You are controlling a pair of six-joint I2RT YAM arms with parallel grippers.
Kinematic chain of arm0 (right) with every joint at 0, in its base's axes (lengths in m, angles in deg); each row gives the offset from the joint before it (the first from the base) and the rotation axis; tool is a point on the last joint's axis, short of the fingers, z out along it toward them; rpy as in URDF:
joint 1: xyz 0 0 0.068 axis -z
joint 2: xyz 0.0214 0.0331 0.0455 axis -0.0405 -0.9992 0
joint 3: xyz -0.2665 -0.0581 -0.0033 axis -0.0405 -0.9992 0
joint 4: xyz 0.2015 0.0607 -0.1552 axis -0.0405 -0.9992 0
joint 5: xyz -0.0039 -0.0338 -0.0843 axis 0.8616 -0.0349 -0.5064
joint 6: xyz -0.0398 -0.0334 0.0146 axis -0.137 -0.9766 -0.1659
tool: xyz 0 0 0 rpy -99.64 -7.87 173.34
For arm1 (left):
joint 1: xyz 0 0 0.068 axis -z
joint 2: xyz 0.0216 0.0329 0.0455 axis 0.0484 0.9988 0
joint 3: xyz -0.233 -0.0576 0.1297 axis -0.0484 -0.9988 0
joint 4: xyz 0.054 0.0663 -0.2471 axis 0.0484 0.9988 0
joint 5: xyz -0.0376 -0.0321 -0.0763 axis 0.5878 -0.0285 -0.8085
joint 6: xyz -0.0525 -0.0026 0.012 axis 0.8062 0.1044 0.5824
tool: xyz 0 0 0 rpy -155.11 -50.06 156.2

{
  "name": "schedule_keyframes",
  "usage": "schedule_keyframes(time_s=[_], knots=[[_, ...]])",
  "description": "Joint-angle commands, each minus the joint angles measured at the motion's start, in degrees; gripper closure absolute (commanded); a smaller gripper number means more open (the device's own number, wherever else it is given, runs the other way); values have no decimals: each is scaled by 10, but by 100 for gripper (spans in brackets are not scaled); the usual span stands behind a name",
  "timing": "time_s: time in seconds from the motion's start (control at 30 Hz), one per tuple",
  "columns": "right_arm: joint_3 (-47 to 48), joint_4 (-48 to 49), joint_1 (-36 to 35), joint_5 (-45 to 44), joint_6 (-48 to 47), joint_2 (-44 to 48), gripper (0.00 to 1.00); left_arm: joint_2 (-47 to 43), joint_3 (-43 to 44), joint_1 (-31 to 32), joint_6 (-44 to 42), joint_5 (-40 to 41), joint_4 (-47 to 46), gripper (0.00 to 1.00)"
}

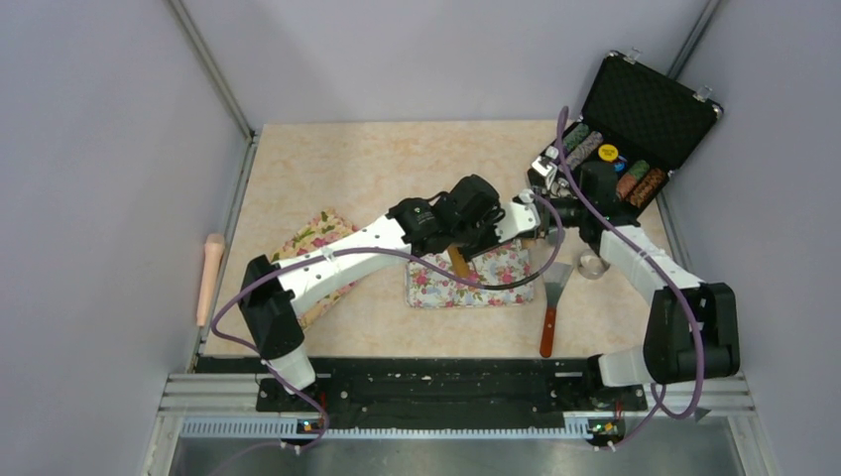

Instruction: Roll out the dumpling wrappers from the dough

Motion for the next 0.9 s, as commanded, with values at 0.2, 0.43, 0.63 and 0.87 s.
schedule_keyframes(time_s=[0.2, 0.43, 0.63, 0.87], knots=[[22, -49, 17, -32, -79, 65, 100, -30, 27, -5, 17, 56, -69, 63], [47, -93, 42, -63, -107, 82, 100, -61, 25, -26, 38, 32, -63, 31], [53, -119, 50, -101, -152, 106, 100, -103, 42, -126, 106, -121, -51, 20], [68, -154, 49, -75, -197, 130, 100, -133, -74, -224, 132, -241, -109, 18]])
